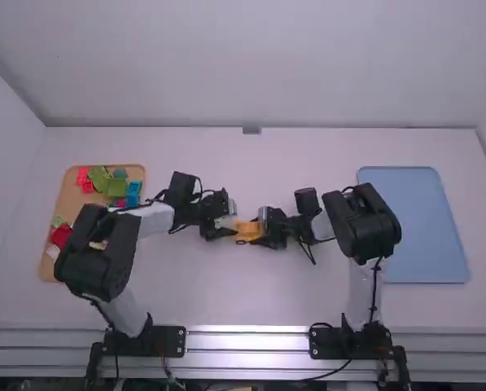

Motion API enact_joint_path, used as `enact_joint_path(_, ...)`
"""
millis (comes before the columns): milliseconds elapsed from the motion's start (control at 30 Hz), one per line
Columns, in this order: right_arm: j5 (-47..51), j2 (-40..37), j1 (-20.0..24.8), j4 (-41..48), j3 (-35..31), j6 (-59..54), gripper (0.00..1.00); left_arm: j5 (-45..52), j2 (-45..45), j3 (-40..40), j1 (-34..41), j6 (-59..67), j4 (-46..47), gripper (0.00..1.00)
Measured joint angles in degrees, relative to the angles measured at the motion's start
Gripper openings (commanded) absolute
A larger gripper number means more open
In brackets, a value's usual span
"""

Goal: Assemble lego blocks to make yellow taxi

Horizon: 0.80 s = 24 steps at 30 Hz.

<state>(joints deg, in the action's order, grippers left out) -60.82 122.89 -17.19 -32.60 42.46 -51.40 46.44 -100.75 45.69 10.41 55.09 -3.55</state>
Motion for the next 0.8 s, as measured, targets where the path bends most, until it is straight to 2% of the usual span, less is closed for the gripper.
enact_joint_path(167, 0.1, -0.1, 0.3, -1.1, 0.0, 4.6, 0.46, 0.5, 4.6, 0.0, -6.9, -4.4, 0.1, 0.99)
enact_joint_path(267, 0.8, -2.5, 2.0, 2.7, -0.1, 8.2, 0.47, 0.5, 6.6, 0.0, -11.4, -11.6, -1.8, 0.99)
enact_joint_path(333, 3.9, -8.5, 4.8, 9.3, -0.2, 10.1, 0.48, -0.9, 7.1, 0.0, -14.3, -20.0, -2.9, 0.99)
enact_joint_path(400, 9.6, -16.7, 8.3, 16.5, -0.2, 11.0, 0.45, -6.2, 7.1, 0.0, -15.9, -30.2, -2.8, 0.99)
enact_joint_path(433, 11.0, -18.4, 9.1, 17.9, -0.2, 11.2, 0.44, -7.7, 7.1, 0.0, -16.0, -32.3, -2.5, 0.99)
enact_joint_path(533, 21.2, -30.8, 14.8, 27.2, -0.2, 11.9, 0.40, -21.0, 7.1, 0.0, -15.9, -47.1, 0.3, 0.99)
enact_joint_path(633, 27.8, -37.4, 19.3, 31.8, -0.2, 12.2, 0.40, -28.5, 7.1, 0.0, -15.6, -53.8, 1.4, 0.99)
enact_joint_path(667, 31.2, -40.5, 22.5, 34.0, -0.2, 12.3, 0.41, -31.1, 7.1, 0.0, -15.6, -56.1, 1.5, 0.99)
enact_joint_path(700, 32.1, -41.2, 23.4, 34.4, -0.2, 12.2, 0.41, -32.0, 7.1, 0.0, -15.7, -57.0, 1.5, 0.99)
enact_joint_path(767, 35.7, -43.3, 28.1, 35.0, -0.2, 13.2, 0.42, -34.3, 7.1, 0.0, -15.7, -59.2, 1.2, 0.99)
enact_joint_path(800, 37.6, -43.8, 31.5, 34.2, -0.2, 14.8, 0.46, -35.3, 7.1, 0.0, -15.7, -60.2, 1.0, 0.99)
